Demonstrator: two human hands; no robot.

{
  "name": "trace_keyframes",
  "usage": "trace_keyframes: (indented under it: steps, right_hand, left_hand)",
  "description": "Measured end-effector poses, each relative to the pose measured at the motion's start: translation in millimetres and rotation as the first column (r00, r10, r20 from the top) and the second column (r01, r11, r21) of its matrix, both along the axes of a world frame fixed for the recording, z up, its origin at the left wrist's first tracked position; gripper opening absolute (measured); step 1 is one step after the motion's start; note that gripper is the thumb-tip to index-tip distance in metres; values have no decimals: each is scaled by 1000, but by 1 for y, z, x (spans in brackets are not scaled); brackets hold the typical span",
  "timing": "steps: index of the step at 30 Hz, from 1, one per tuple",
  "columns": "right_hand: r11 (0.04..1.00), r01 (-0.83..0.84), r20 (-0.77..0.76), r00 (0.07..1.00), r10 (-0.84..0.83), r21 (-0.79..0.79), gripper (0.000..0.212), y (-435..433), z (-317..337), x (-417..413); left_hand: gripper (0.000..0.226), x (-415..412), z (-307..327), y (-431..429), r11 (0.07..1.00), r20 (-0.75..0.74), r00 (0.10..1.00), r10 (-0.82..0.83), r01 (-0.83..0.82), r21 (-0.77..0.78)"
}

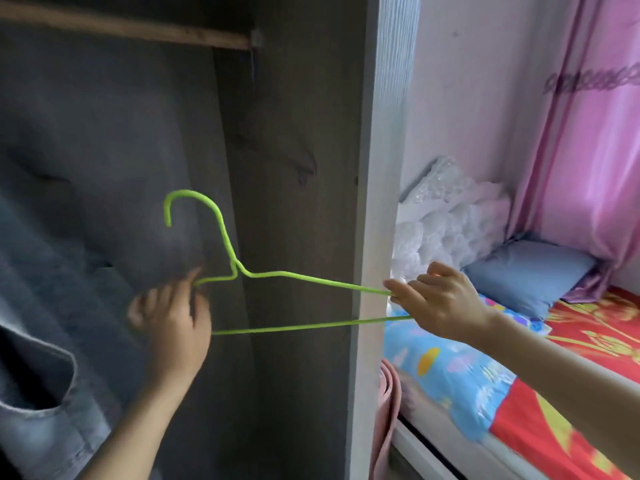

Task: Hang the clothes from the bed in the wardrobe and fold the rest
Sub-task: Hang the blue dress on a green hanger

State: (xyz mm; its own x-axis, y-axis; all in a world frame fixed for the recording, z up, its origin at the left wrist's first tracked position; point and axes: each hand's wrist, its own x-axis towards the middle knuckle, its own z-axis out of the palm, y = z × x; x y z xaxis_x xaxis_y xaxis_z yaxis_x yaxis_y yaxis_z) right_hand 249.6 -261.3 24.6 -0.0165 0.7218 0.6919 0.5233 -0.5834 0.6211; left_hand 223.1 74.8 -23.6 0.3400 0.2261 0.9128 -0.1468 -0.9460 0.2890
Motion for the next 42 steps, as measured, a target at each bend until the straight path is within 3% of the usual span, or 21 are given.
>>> trace_keyframes:
  steps: [4, 7, 12, 15, 20, 22, 24, 26, 27, 31, 33, 34, 35, 38, 42]
  right_hand:
    - [998, 59, -103, 993, -57, 20, 20, -63, -25, 7]
    - [980, 194, -149, 971, -186, 45, 44, -113, -46, 9]
    - [841, 542, -329, 793, -512, -3, 61, -191, -83, -32]
    - [743, 670, -491, 646, -585, -4, 68, -228, -105, -85]
    - [719, 694, -718, 493, -492, -16, 71, -228, -128, -162]
    - [665, 747, -852, 347, -392, -2, 69, -225, -132, -187]
    - [553, 832, -965, 116, -237, -36, 56, -221, -141, -209]
    - [431, 902, -998, 14, -66, -16, 41, -216, -150, -239]
    - [397, 917, -999, 28, 15, 32, 36, -211, -151, -242]
    - [-25, 975, -929, 216, 301, 219, 18, -213, -161, -299]
    - [-208, 957, -909, 264, 324, 203, 26, -207, -171, -327]
    - [-264, 948, -903, 262, 340, 175, 29, -205, -178, -334]
    - [-387, 908, -890, 302, 343, 159, 28, -197, -188, -350]
    - [-636, 764, -860, 394, 326, 109, 17, -173, -210, -384]
    - [-820, 571, -823, 482, 301, 34, 12, -138, -230, -419]
  left_hand:
    - [30, -18, -29, -47, 976, 22, 980, -200, 197, 94]
    - [26, -28, -46, -95, 956, 14, 962, -274, 271, 113]
    - [25, -42, -73, -174, 856, -91, 866, -491, 500, 133]
    - [31, -43, -88, -226, 720, -262, 697, -667, 693, 9]
    - [24, -47, -103, -307, 515, -428, 391, -815, 828, -224]
    - [23, -50, -110, -336, 390, -477, 255, -841, 897, -208]
    - [25, -56, -116, -361, 242, -515, 125, -848, 956, -167]
    - [30, -67, -125, -392, 101, -534, 37, -845, 991, -92]
    - [29, -68, -129, -397, 82, -533, 32, -845, 994, -71]
    - [19, -90, -150, -449, -189, -559, -216, -800, 976, -107]
    - [24, -105, -158, -470, -326, -596, -340, -728, 936, -136]
    - [28, -109, -161, -474, -350, -615, -357, -703, 927, -138]
    - [31, -117, -164, -484, -418, -633, -403, -662, 898, -135]
    - [42, -133, -178, -496, -515, -677, -470, -567, 843, -155]
    - [33, -150, -197, -502, -586, -745, -515, -423, 783, -209]
